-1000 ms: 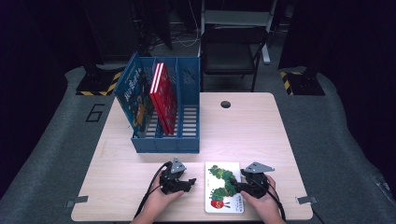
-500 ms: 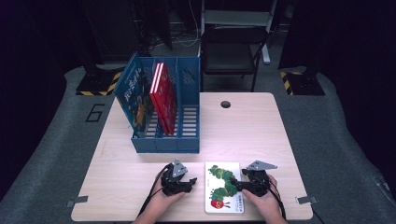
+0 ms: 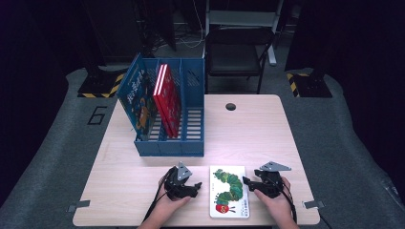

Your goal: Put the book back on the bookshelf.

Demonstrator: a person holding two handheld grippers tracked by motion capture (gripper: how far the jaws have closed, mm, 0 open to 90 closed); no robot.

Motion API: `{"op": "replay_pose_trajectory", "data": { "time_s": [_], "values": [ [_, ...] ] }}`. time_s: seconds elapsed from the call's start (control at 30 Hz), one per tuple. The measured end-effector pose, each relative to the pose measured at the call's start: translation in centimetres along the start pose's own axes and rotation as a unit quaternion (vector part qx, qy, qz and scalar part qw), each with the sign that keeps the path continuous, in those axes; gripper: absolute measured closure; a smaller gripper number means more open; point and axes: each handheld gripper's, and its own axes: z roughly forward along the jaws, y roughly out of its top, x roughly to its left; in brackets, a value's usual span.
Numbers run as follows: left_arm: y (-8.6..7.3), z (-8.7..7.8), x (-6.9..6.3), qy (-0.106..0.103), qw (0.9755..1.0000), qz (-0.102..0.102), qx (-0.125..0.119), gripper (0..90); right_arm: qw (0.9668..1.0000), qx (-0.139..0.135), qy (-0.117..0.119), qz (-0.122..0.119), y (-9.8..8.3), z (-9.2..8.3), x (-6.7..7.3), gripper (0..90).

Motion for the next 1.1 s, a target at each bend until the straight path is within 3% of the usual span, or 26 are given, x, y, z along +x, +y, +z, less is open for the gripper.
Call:
{"op": "replay_pose_trajectory", "data": {
  "time_s": [0.17, 0.43, 0.5, 0.7, 0.8, 0.97, 1.1],
  "values": [
    [0.1, 0.2, -0.3, -0.001, 1.0, 0.0, 0.006, 14.7, 0.9995, 0.008, 0.026, 0.018, 0.2, 0.4, 0.3, 34.2],
    [0.2, 0.3, -0.3, -0.001, 0.9999, -0.009, 0.007, 15.4, 0.998, 0.022, 0.051, 0.031, 0.4, 1.6, 0.9, 31.8],
    [0.3, 0.2, -0.2, 0.001, 1.0, -0.003, 0.009, 16.3, 0.9979, 0.022, 0.057, 0.023, 0.4, 1.7, 1.3, 31.6],
    [0.3, 0.3, -0.4, 0.008, 0.9998, -0.02, 0.001, 19.7, 0.9982, 0.027, 0.048, 0.023, 0.4, 1.8, 2.3, 30.3],
    [0.4, 0.0, -0.4, 0.004, 0.9999, -0.015, 0.007, 24.2, 0.9982, 0.028, 0.048, 0.021, 0.4, 1.8, 2.7, 30.8],
    [0.9, -0.4, -0.4, -0.045, 0.9974, -0.053, 0.019, 30.4, 0.9984, 0.031, 0.042, 0.023, 0.2, 1.8, 3.7, 30.6],
    [1.2, -0.3, -0.9, -0.067, 0.9957, -0.058, 0.028, 30.5, 0.9985, 0.031, 0.042, 0.017, 0.2, 1.9, 4.1, 30.6]
  ]
}}
